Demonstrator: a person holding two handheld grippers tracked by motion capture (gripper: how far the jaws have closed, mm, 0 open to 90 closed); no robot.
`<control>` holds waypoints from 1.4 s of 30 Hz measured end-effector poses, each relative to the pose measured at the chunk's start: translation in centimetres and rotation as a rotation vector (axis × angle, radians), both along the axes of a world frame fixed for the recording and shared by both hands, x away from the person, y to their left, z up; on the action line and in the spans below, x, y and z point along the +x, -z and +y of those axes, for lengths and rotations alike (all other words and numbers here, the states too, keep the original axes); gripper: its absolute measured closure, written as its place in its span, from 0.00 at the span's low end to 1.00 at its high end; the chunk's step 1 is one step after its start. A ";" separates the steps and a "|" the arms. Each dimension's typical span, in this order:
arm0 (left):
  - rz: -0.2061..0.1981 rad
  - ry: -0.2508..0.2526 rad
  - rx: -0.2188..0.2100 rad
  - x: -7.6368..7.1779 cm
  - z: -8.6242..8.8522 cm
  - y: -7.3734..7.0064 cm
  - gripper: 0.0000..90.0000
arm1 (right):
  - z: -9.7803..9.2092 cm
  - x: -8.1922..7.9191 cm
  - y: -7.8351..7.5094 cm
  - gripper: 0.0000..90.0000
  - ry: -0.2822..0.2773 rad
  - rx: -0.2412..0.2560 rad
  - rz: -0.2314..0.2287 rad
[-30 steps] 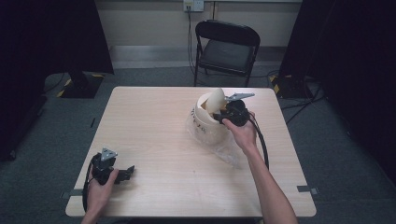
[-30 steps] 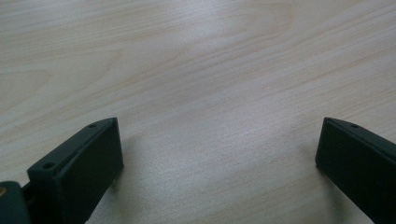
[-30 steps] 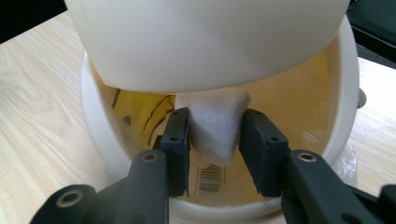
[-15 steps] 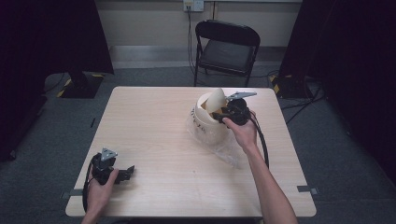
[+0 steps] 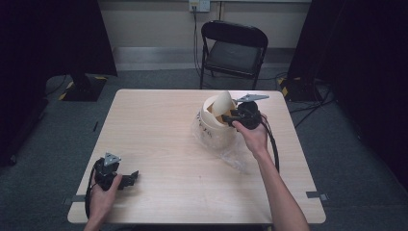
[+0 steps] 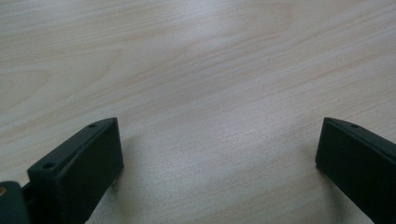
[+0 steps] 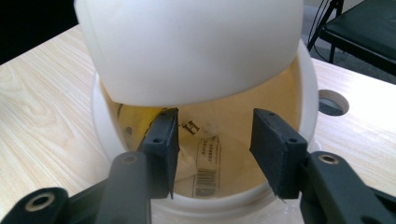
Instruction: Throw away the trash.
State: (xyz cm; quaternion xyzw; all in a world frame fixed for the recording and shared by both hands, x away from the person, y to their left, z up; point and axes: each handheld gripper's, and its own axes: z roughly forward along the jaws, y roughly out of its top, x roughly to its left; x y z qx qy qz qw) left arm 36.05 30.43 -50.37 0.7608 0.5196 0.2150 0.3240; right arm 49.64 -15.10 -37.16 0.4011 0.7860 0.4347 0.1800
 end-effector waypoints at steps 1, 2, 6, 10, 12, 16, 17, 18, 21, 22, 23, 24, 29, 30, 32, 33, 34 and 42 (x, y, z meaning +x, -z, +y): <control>0.000 0.000 0.000 0.0 0.0 0.0 0.00 | -0.1 -0.1 -0.1 0.60 0.000 0.003 -0.006; 0.000 0.000 0.000 0.0 0.0 0.0 0.00 | -0.2 -0.2 -0.3 0.60 0.001 0.016 -0.008; 0.000 0.000 0.000 0.0 0.0 0.0 0.00 | -0.9 -0.5 -0.7 0.60 0.019 0.025 -0.015; 0.000 0.000 0.000 0.0 0.0 0.0 0.00 | -1.6 -1.0 -1.2 0.60 0.034 0.028 -0.031; 0.000 0.000 0.000 0.0 0.0 0.0 0.00 | -1.8 -1.4 -1.4 0.58 0.045 0.022 -0.040; 0.000 0.000 0.000 0.0 0.0 0.0 0.00 | -2.1 -2.2 -1.5 0.54 0.051 0.021 -0.054; 0.000 0.000 0.000 0.0 0.0 0.0 0.00 | -2.2 -2.4 -1.4 0.52 0.060 0.021 -0.052; 0.000 0.000 0.000 0.0 0.0 0.0 0.00 | -2.3 -2.6 -1.3 0.50 0.068 0.019 -0.046; 0.000 0.000 0.000 0.0 0.0 0.0 0.00 | -2.7 -3.1 -1.0 0.44 0.075 0.031 -0.041; 0.000 0.000 0.000 0.0 0.0 0.0 0.00 | -3.0 -3.3 -1.0 0.40 0.077 0.039 -0.033; 0.000 0.000 0.000 0.0 0.0 0.0 0.00 | -3.1 -3.4 -1.0 0.38 0.082 0.043 -0.031; 0.000 0.000 0.000 0.0 0.0 0.0 0.00 | -3.3 -3.6 -1.0 0.36 0.089 0.043 -0.032; 0.000 0.000 -0.001 0.0 0.0 0.0 0.00 | -4.3 -4.7 -0.7 0.27 0.112 0.047 -0.031; 0.000 0.000 0.000 0.0 0.0 0.0 0.00 | -4.6 -5.0 -0.5 0.25 0.103 0.052 -0.033; 0.000 -0.001 -0.001 0.0 0.0 0.0 0.00 | -4.9 -5.6 -0.2 0.23 0.089 0.060 -0.033; -0.001 -0.002 0.000 0.0 0.0 0.0 0.00 | -5.1 -5.9 0.0 0.22 0.089 0.052 -0.035; -0.001 -0.003 -0.002 -0.1 0.0 0.0 0.00 | -5.3 -6.1 0.2 0.21 0.090 0.051 -0.033; 0.000 -0.004 -0.003 -0.1 0.0 0.0 0.00 | -7.2 -7.9 1.5 0.17 0.122 0.074 -0.014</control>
